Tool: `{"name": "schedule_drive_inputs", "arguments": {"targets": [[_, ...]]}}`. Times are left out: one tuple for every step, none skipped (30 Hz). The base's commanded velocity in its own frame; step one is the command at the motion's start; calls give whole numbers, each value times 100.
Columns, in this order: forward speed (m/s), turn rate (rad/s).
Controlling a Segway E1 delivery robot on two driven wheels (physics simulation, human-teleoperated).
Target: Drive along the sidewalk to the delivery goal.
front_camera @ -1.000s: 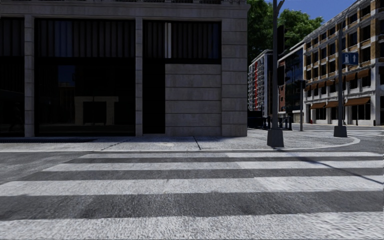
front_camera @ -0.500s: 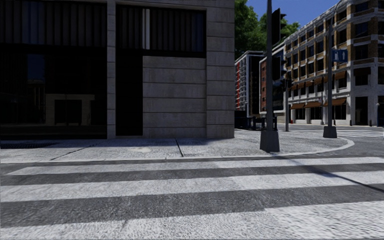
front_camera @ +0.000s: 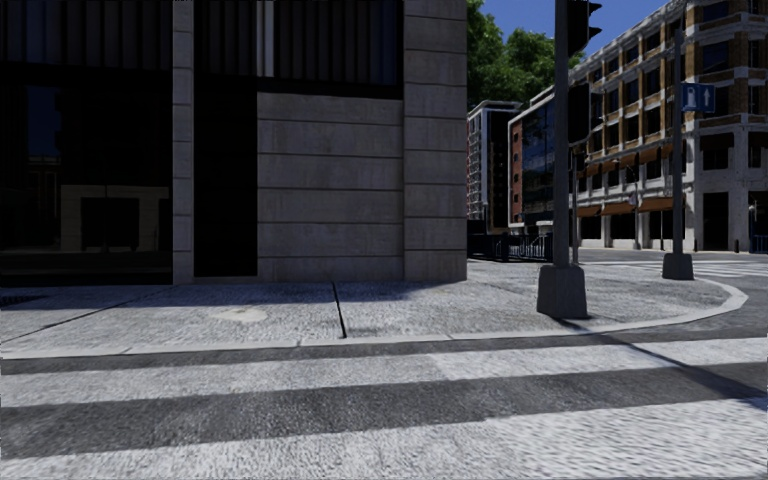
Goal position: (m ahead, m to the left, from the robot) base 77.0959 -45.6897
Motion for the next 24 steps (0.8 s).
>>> {"name": "schedule_drive_inputs", "arguments": {"targets": [[199,0],[199,0],[199,0],[199,0],[199,0],[199,0],[199,0],[199,0],[199,0],[199,0],[199,0],[199,0],[199,0],[199,0],[199,0],[199,0],[199,0],[199,0],[199,-1],[199,-14],[199,-15],[199,-18],[199,-21],[199,-22]]}}
